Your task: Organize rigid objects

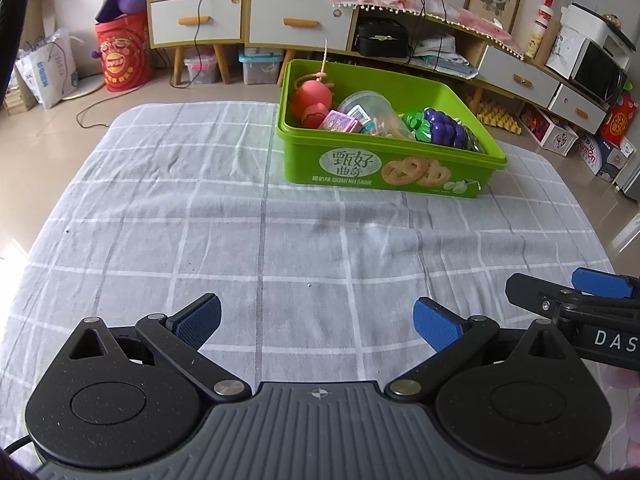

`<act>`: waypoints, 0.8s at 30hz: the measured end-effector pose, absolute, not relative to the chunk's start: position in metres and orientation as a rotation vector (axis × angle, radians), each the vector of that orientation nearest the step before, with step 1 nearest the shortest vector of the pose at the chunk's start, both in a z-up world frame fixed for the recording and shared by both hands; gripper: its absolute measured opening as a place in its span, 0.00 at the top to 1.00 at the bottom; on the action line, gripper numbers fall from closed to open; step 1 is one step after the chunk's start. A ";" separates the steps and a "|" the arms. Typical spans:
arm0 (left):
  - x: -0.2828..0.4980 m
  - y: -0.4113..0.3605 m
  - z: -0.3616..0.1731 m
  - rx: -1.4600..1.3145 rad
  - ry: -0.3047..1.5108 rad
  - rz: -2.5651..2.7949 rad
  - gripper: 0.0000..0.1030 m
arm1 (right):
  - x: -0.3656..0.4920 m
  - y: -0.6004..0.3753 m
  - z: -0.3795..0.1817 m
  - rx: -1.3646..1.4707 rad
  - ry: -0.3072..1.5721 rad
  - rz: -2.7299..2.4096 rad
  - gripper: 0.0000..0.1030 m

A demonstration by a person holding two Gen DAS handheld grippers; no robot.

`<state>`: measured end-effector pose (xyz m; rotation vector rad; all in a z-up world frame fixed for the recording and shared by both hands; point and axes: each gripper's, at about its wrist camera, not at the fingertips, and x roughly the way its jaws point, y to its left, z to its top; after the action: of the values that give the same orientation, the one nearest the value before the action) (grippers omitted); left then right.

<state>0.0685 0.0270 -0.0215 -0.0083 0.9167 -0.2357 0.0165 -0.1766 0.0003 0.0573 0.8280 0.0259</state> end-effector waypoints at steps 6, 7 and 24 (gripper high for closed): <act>0.069 0.026 -0.022 -0.008 0.923 -0.238 0.02 | 0.017 -0.177 0.000 0.060 0.830 0.024 0.37; 0.068 0.026 -0.022 -0.008 0.924 -0.239 0.02 | 0.017 -0.177 -0.001 0.060 0.830 0.024 0.36; 0.069 0.026 -0.023 -0.009 0.926 -0.240 0.02 | 0.017 -0.176 -0.002 0.062 0.833 0.025 0.36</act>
<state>0.0692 0.0262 -0.0228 -0.0094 0.9263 -0.2403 0.0167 -0.1765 -0.0021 0.0618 0.8328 0.0248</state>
